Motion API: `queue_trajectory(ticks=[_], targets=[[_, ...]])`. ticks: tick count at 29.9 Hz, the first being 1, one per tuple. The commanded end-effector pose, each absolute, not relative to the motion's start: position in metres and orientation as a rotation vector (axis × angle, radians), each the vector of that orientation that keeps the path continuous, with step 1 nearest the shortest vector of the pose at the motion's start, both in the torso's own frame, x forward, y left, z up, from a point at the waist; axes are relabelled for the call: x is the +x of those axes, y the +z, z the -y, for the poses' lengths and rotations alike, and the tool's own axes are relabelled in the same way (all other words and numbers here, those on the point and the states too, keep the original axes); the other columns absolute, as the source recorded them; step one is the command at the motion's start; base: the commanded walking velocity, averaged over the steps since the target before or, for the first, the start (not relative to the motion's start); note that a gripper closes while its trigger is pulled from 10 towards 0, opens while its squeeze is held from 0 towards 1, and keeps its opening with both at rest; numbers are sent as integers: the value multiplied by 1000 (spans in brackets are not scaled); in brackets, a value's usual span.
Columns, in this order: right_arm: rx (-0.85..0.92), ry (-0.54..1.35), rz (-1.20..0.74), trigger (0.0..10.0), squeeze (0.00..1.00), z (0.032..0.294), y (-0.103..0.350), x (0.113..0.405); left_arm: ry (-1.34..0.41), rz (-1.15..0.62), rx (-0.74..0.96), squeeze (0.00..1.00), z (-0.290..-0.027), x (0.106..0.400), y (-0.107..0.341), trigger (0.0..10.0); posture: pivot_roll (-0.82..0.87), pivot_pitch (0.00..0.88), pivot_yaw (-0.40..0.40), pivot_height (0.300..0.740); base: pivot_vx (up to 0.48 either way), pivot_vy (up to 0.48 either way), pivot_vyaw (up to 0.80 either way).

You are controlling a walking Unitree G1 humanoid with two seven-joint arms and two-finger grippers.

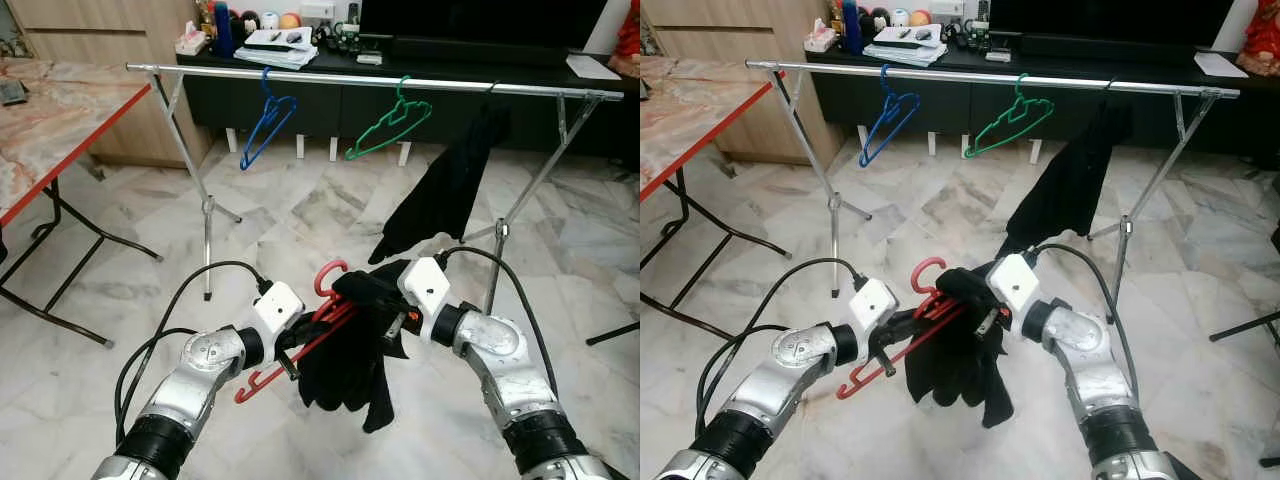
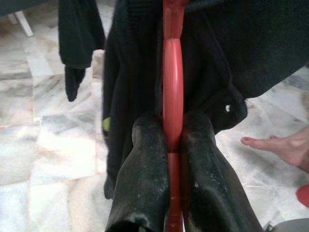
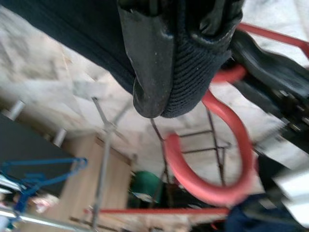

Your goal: Hang hanger

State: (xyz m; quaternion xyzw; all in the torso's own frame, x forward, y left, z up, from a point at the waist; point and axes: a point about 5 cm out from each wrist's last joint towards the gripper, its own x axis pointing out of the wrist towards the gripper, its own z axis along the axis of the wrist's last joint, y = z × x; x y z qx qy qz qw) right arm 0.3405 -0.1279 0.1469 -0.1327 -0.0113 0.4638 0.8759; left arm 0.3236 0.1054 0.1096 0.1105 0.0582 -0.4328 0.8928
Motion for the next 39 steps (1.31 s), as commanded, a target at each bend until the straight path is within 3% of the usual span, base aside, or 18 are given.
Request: queue_trajectory(ticks=[1,5,12,13,14,39], targets=[[-258,1030,57,10000,0,120,152,335,-910,-112,214,0,-105,323,113,10000,-64,115,-7,740,0,0,0],[-239,1120,50,10000,0,115,152,326,-902,-108,215,0,-105,323,113,10000,-65,111,-7,740,0,0,0],[-258,1058,5,10000,27,128,144,329,-907,-109,214,0,-105,323,113,10000,-66,109,-7,740,0,0,0],[-249,1049,-1,10000,616,130,143,329,-908,-109,212,0,-105,323,113,10000,-67,110,-6,740,0,0,0],[-243,1047,-5,10000,1000,131,144,329,-909,-110,210,0,-105,323,113,10000,-69,112,-6,740,0,0,0],[-318,1050,-135,10000,1000,146,129,313,-880,-109,204,0,-107,324,112,10000,-74,123,-8,740,0,0,0]])
